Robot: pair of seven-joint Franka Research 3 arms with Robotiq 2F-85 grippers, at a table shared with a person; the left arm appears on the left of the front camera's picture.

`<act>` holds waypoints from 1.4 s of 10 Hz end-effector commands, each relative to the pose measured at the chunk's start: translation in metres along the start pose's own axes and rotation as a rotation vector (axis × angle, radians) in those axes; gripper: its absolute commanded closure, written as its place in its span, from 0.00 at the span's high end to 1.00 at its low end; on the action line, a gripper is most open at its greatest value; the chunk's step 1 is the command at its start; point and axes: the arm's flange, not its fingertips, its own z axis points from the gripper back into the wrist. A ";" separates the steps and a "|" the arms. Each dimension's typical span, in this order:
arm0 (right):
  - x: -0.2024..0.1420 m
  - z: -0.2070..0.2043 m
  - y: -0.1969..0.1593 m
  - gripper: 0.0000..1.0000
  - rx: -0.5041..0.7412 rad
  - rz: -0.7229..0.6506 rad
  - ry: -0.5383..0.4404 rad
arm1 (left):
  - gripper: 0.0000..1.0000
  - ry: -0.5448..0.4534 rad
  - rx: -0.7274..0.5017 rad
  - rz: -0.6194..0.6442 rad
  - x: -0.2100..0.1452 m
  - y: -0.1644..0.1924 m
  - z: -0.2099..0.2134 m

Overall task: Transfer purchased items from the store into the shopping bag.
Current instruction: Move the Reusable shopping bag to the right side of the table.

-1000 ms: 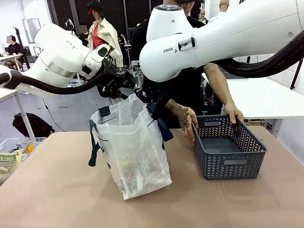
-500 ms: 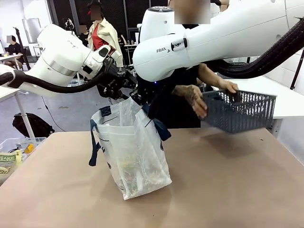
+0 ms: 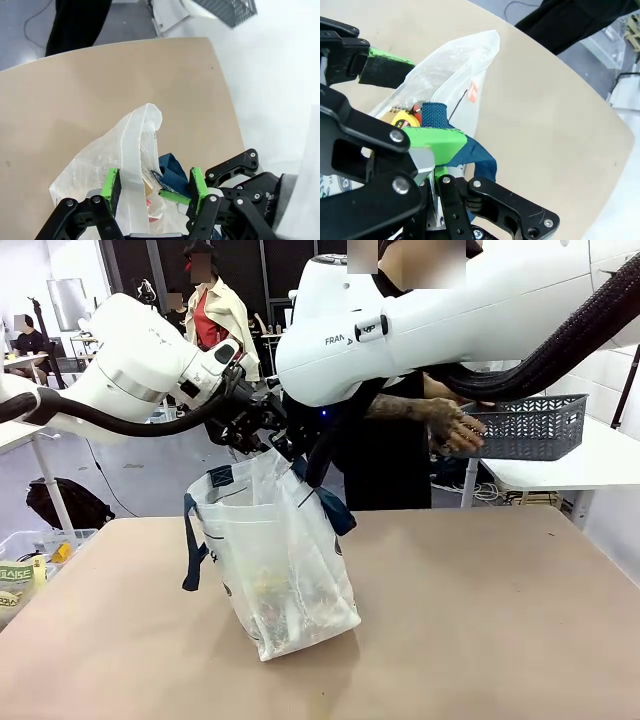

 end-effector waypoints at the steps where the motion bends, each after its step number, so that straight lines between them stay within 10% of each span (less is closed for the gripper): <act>1: 0.004 0.000 -0.001 0.00 0.031 0.022 0.008 | 0.72 0.034 0.020 0.017 0.009 -0.003 -0.002; 6: 0.003 0.000 0.000 0.00 0.036 0.031 0.007 | 0.56 0.099 0.016 0.031 0.014 -0.004 -0.016; 10: 0.003 -0.001 0.001 0.00 0.036 0.029 0.010 | 0.00 0.124 0.006 0.034 0.014 -0.001 -0.023; 14: 0.003 -0.001 0.000 0.00 0.033 0.027 0.009 | 0.00 0.138 0.011 0.036 0.016 0.000 -0.025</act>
